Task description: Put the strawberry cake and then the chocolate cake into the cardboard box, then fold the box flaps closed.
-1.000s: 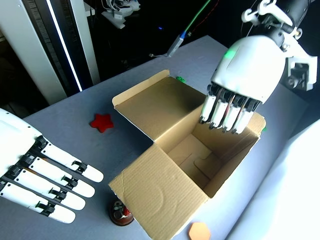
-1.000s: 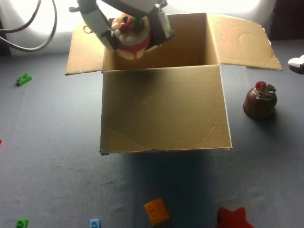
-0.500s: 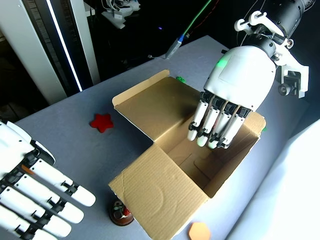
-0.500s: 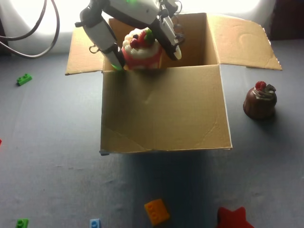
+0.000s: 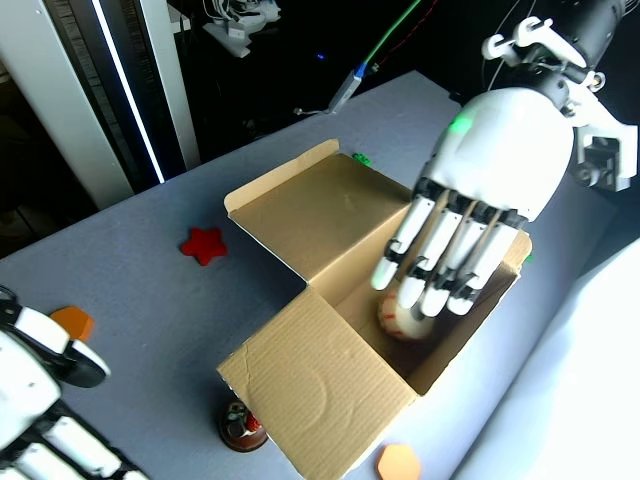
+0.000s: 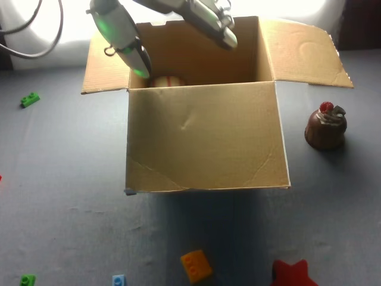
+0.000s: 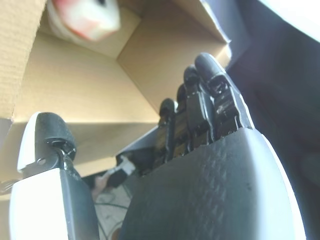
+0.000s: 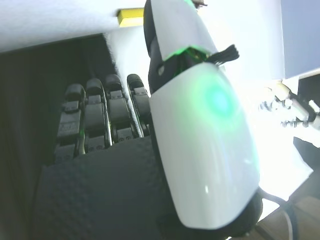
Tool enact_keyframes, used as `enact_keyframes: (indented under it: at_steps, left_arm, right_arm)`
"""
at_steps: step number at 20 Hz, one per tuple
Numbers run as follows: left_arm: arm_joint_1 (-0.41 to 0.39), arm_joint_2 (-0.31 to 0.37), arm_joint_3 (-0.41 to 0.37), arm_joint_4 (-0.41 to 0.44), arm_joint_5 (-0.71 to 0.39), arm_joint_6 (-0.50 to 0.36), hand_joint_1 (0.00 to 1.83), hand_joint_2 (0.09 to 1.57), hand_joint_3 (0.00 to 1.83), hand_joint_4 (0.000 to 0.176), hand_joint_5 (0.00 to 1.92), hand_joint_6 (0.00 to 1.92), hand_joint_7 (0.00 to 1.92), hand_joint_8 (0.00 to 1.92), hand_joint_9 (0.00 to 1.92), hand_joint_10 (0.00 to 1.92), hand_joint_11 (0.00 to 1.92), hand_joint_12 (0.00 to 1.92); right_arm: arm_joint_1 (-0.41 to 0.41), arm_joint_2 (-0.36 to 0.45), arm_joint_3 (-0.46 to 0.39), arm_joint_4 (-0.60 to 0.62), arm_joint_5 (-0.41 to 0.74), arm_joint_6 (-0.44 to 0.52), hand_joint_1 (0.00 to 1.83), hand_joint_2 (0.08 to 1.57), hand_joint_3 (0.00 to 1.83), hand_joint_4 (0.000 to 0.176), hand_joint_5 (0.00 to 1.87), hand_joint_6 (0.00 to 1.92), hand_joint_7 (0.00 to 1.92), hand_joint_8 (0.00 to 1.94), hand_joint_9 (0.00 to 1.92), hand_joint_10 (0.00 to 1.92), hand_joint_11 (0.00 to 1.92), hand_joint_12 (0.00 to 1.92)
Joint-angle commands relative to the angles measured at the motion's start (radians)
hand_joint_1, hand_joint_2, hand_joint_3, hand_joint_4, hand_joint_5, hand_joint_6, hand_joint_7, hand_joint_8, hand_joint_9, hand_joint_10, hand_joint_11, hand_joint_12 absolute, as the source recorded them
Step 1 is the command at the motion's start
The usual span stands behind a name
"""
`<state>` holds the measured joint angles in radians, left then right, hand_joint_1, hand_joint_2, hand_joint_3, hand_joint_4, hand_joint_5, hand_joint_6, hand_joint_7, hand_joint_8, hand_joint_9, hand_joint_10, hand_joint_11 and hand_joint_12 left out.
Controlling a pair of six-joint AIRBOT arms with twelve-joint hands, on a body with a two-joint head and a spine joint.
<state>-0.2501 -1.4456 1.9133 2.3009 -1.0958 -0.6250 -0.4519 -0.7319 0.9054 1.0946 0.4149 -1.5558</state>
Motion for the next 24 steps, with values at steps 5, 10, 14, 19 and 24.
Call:
enact_keyframes:
  at_steps: [5,10,14,19,24]
  left_arm:
    - [-0.059,0.076,0.035,-0.031,0.005,-0.022,0.21,1.29,0.02,0.009,0.22,0.01,0.25,0.01,0.25,0.0,0.0,0.82]
    - [-0.104,0.188,0.011,-0.014,-0.048,-0.086,0.0,1.29,0.0,0.016,0.2,0.0,0.22,0.01,0.22,0.01,0.0,0.74]
    - [-0.099,0.321,-0.082,0.012,-0.064,-0.108,0.0,1.28,0.0,0.015,0.22,0.01,0.21,0.0,0.22,0.01,0.0,0.72]
    - [-0.011,0.443,-0.152,-0.012,-0.056,-0.107,0.0,1.27,0.0,0.015,0.21,0.0,0.2,0.0,0.21,0.0,0.0,0.7]
    - [0.098,0.537,-0.237,-0.089,0.002,-0.078,0.0,1.29,0.0,0.016,0.19,0.0,0.19,0.0,0.2,0.0,0.0,0.73]
  right_arm:
    - [0.043,-0.08,0.086,-0.022,0.034,0.069,1.03,1.06,0.0,0.019,0.0,0.0,0.02,0.0,0.02,0.01,0.0,0.0]
    - [0.066,-0.181,0.169,-0.023,0.047,0.096,1.02,1.06,0.0,0.017,0.0,0.0,0.01,0.0,0.01,0.0,0.0,0.0]
    - [0.057,-0.276,0.228,-0.066,0.116,0.094,1.08,1.04,0.0,0.015,0.0,0.0,0.0,0.0,0.0,0.0,0.0,0.0]
    - [0.045,-0.351,0.302,-0.069,0.127,0.089,1.08,1.04,0.0,0.019,0.0,0.0,0.0,0.0,0.01,0.01,0.01,0.0]
    - [0.047,-0.387,0.334,-0.07,0.139,0.088,1.03,1.07,0.01,0.017,0.0,0.0,0.0,0.0,0.02,0.01,0.01,0.01]
